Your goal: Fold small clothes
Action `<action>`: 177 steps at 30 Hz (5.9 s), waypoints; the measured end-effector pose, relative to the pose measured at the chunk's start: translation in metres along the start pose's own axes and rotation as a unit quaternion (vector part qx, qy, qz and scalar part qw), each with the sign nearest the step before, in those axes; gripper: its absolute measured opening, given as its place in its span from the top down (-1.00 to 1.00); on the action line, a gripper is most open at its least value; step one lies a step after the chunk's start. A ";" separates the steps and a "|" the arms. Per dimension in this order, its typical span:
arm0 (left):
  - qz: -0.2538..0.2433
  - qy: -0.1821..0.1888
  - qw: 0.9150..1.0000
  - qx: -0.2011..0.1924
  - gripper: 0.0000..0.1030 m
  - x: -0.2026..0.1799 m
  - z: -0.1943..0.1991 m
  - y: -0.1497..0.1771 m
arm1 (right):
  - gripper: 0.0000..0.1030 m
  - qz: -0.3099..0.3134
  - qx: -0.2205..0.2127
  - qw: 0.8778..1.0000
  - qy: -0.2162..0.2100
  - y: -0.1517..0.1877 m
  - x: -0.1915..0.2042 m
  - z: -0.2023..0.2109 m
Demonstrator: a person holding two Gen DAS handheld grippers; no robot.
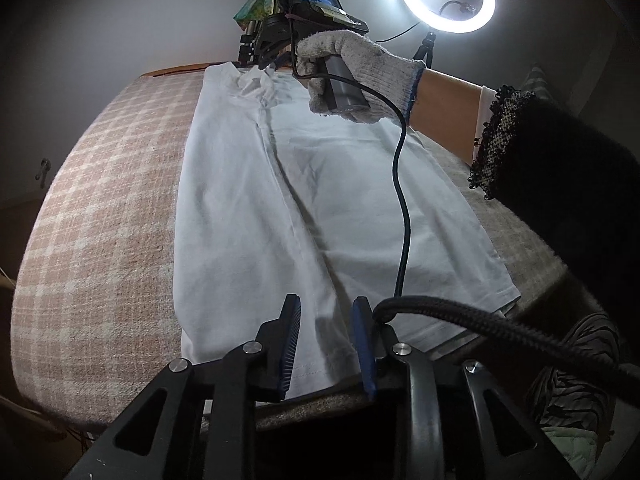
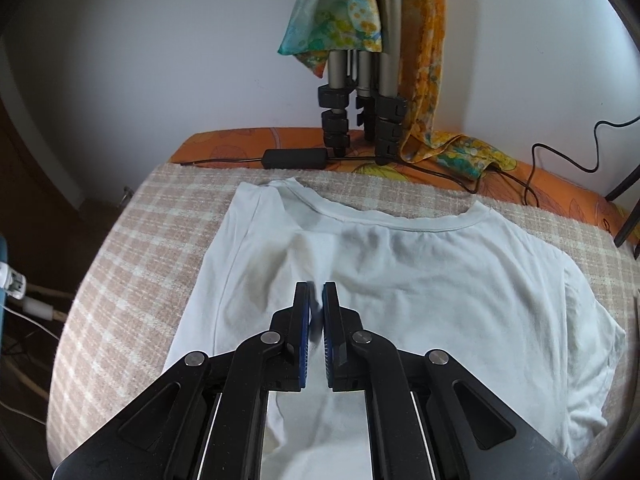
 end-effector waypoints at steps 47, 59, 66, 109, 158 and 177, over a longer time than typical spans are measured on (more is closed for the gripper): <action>-0.219 -0.003 0.975 -0.034 0.32 -0.194 -0.049 -0.005 | 0.17 -0.075 -0.042 0.996 0.006 0.204 -0.244 0.234; -0.237 0.005 0.971 0.014 0.10 -0.223 -0.095 0.002 | 0.16 -0.108 0.005 0.993 -0.046 0.183 -0.249 0.166; -0.239 -0.009 0.971 0.014 0.27 -0.223 -0.104 -0.001 | 0.08 -0.156 0.025 0.984 -0.080 0.157 -0.252 0.124; 0.084 0.059 0.992 -0.074 0.95 -0.092 -0.039 0.006 | 0.92 -0.016 -0.027 0.999 -0.007 0.034 -0.104 0.083; 0.146 -0.008 0.986 -0.078 0.38 -0.037 -0.016 0.033 | 0.94 -0.065 0.044 0.995 -0.057 0.029 -0.100 0.008; 0.153 -0.036 0.984 -0.080 0.38 -0.030 -0.012 0.038 | 0.74 -0.060 0.023 0.987 -0.147 -0.005 -0.033 -0.021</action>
Point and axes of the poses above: each gripper's, at about its wrist camera, not at the fingertips, and z roughly against the way its jaws point, x to its left, y to its underside, the point moved 2 cm from there along -z, roughly the way its jaws point, and after that the axes turned 4 degrees about x, right-handed, at the moved point
